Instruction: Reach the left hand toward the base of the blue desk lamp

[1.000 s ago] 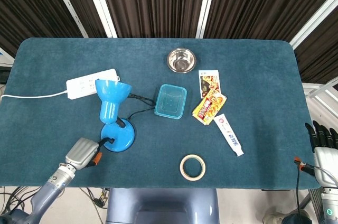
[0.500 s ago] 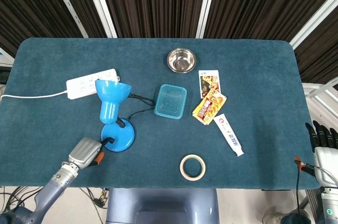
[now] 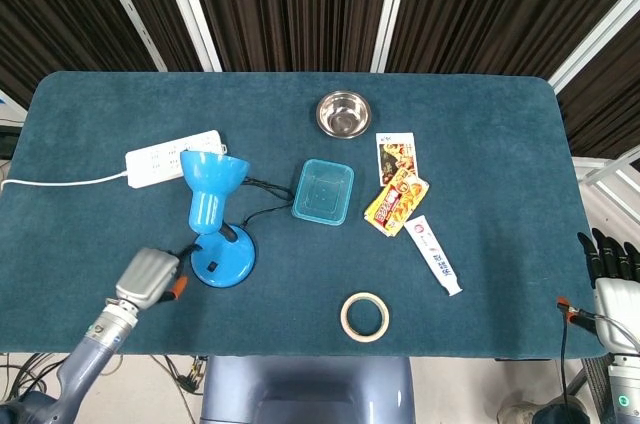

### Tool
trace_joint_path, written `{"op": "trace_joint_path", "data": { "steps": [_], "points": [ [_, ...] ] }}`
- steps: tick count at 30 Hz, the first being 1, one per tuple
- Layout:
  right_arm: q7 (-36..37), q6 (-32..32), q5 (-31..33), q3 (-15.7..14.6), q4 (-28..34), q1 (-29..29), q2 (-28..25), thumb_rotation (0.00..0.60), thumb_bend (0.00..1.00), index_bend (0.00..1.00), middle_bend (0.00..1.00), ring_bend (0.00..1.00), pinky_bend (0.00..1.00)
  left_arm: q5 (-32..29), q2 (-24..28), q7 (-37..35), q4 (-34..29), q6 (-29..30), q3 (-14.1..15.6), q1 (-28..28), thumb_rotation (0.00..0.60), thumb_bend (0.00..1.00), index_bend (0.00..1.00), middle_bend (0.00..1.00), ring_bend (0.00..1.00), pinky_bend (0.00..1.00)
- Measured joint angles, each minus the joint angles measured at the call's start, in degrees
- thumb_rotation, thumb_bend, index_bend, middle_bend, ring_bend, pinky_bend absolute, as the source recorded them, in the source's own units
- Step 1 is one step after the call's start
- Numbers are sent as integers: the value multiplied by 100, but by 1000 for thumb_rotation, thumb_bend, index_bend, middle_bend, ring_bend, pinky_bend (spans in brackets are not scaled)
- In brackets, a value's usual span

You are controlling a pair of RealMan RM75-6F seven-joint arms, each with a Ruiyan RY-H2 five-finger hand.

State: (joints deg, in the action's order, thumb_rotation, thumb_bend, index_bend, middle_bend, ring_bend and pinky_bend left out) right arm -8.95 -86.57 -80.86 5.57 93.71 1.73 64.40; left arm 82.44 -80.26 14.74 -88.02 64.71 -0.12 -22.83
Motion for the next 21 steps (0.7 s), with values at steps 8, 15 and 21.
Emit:
{"op": "trace_joint_path", "data": {
  "steps": [8,15,21],
  "points": [
    [-34,-2,-3,-14,22,-7,6,600,262,28,46,49,0,125,558,172,-595,1510,-165,707,600,168,186,205,103,190],
    [-30,-2,12,-12,25,-11,8,600,262,28,46,49,0,-45,1006,-72,-968,2031,-123,1224,600,162,150,118,15,134],
    [-29,5,14,-10,24,-8,5,600,263,28,46,50,0,-454,1317,-474,-1042,2027,-173,1413,600,161,135,99,0,108]
  ]
}}
